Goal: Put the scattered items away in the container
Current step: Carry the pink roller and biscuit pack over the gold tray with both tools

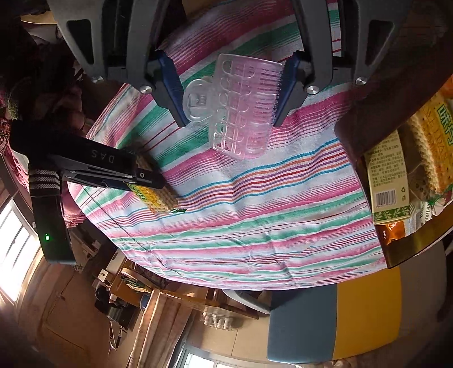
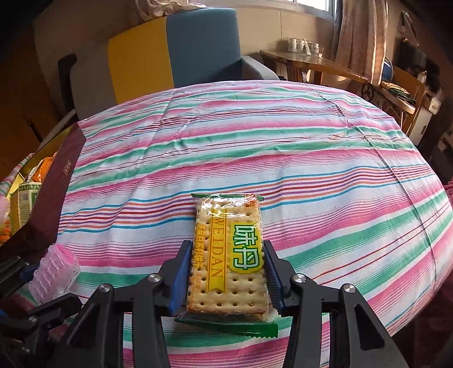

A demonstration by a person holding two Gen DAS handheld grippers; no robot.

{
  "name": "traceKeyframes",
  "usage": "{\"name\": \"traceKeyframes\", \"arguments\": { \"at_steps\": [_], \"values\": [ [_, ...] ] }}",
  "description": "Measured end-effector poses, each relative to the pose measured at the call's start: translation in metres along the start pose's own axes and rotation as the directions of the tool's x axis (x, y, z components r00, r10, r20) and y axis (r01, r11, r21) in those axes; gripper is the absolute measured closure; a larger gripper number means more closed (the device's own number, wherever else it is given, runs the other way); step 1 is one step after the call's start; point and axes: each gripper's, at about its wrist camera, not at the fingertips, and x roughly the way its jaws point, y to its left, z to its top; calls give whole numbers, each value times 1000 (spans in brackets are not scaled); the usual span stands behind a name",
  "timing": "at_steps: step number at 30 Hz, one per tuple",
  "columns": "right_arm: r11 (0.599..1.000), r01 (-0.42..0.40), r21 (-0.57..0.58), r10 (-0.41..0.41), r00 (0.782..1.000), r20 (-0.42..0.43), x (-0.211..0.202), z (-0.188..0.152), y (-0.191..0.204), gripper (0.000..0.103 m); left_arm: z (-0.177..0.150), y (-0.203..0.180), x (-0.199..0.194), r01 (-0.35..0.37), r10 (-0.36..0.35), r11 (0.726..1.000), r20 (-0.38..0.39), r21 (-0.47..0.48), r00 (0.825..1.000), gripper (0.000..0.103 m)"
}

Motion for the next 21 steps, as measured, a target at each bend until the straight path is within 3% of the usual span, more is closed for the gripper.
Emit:
{"name": "traceKeyframes", "arguments": {
  "at_steps": [9,21],
  "values": [
    [990,-126,-69,128,991,32,-16,16,50,55,1,31,-50,-35,50,992,122,-123,991,43],
    [928,-277,-250,301,952,63,-32,49,149,55,-1,99,-98,-128,201,942,217,-309,955,43]
  ]
}}
